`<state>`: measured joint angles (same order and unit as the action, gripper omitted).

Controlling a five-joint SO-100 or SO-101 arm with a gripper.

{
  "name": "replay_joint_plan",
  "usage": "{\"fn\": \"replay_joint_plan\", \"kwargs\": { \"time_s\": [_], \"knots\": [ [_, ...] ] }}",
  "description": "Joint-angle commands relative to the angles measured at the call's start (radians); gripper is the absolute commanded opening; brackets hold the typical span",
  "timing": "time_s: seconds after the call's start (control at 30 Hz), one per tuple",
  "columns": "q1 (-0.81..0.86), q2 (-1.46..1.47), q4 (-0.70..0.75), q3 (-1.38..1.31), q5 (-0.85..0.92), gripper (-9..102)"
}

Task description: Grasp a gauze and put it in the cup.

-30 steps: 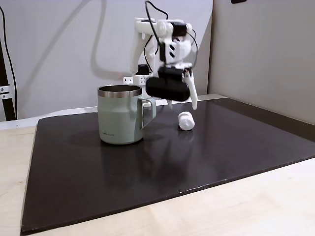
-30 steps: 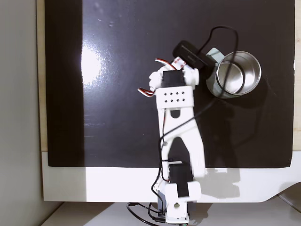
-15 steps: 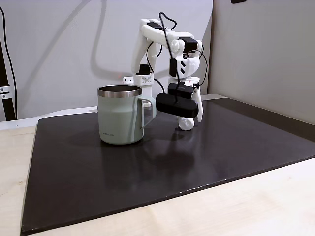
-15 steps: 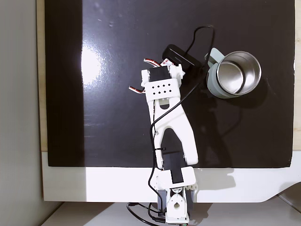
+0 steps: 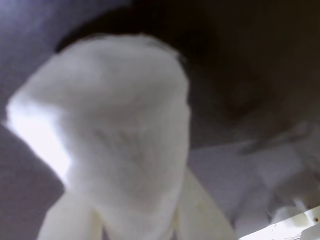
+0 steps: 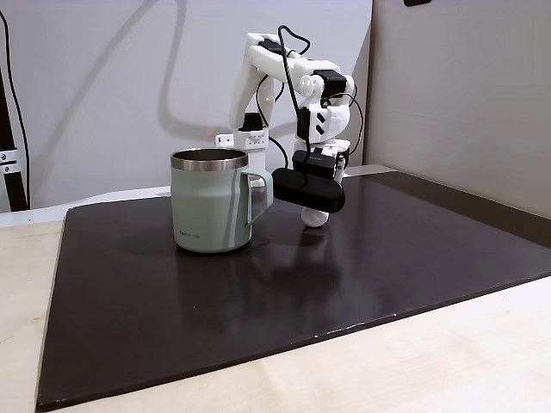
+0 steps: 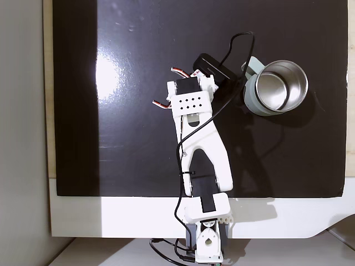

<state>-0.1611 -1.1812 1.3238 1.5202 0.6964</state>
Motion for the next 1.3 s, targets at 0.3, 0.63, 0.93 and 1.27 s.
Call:
{"fn": "replay_joint_plan", "kwargs": {
  "time_s": [0.3, 0.63, 0.93, 1.27],
  "knots": [
    [0.017, -0.225, 0.250, -0.252, -0.038, 0],
    [0.118, -0.414, 0.466, -0.528, -0.052, 0],
    [0.370, -0.443, 0.440, -0.571, -0.107, 0],
    [0.566, -0.353, 0.331, -0.589, -0.166, 0]
  ]
}}
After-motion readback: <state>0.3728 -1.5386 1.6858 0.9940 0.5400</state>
